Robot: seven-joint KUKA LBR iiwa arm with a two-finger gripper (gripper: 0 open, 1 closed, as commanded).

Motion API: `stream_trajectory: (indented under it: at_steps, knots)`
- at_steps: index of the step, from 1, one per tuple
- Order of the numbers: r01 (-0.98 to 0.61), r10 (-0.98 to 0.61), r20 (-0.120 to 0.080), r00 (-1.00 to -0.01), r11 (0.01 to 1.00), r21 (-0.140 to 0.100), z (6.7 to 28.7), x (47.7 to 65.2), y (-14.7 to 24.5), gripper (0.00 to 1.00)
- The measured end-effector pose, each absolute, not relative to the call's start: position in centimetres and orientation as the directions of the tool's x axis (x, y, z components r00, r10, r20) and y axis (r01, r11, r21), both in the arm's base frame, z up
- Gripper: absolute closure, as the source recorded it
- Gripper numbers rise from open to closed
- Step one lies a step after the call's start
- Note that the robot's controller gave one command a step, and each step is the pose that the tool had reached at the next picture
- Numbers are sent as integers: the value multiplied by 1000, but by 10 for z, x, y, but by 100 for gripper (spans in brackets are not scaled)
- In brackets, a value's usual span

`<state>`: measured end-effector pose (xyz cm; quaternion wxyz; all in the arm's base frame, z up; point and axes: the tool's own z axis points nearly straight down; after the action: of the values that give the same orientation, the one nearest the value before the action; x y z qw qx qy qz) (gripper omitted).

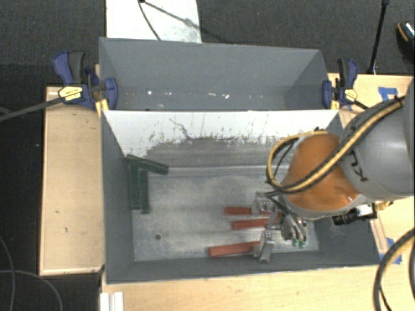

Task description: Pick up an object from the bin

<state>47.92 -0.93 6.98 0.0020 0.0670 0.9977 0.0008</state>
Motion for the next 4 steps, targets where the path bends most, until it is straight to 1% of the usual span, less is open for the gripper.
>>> stream_trajectory:
  at_steps: [1, 2, 3, 4]
  knots:
    - [229, 229, -7, -973, 974, -1, 71, 524, -75, 0]
    - [226, 226, -2, -974, 974, 1, 71, 523, -72, 100]
    - [228, 228, -5, -974, 974, 1, 91, 523, -72, 100]
    - [229, 229, -6, -973, 973, 1, 126, 525, -72, 100]
